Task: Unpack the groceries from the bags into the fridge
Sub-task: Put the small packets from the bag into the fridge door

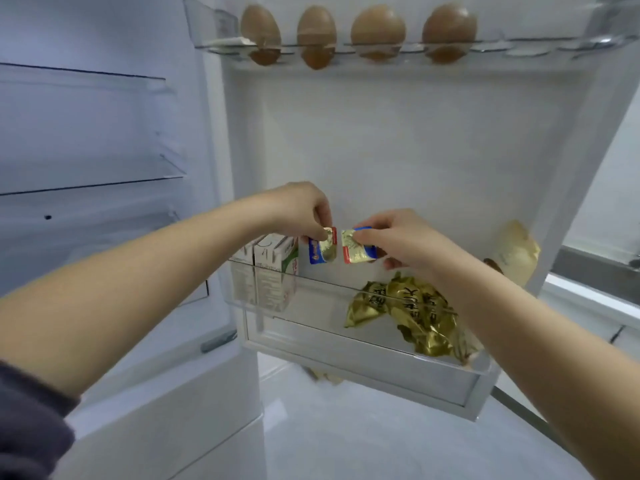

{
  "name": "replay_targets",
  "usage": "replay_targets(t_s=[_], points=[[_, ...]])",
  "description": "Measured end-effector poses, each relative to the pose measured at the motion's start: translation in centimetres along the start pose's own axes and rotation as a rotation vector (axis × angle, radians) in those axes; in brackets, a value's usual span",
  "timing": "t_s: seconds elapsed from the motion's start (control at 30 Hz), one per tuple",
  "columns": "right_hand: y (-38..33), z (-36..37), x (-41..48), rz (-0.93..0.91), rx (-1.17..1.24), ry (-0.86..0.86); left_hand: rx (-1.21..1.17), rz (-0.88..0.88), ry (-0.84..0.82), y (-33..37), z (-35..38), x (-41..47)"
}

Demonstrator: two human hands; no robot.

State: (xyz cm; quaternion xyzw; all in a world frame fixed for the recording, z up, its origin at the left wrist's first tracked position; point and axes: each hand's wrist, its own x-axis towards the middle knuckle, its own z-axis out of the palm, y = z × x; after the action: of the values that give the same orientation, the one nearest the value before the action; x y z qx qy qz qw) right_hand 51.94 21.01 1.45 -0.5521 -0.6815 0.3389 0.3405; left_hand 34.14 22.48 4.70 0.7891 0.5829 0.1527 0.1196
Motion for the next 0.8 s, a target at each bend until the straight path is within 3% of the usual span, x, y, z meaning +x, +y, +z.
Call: replay_targets(t_s=[0.1,0.23,0.47,0.6,0.8], points=[[0.3,0.8,1.9,0.090,-0.164,-0.111,0.224,0.075,-0.216,-0.6,0.3,2.7],[0.4,2.4,3.4,0.211,-0.334,-0.241,0.548,0.191,-0.343,-0.1,2.1,5.2],[0.4,4.4,4.5,0.306,-0.427,-0.266,0.758,0.241,-0.663,-1.0,4.9,7.7],[0.6,5.1,4.4,0.291,-0.571,-0.248,0.770,0.250,-0.721,-0.9,5.9,7.4],[0.4,5.4,3.8,0.099,-0.984,-0.214,0.784,0.340,-0.620,-1.0,5.6,6.3]])
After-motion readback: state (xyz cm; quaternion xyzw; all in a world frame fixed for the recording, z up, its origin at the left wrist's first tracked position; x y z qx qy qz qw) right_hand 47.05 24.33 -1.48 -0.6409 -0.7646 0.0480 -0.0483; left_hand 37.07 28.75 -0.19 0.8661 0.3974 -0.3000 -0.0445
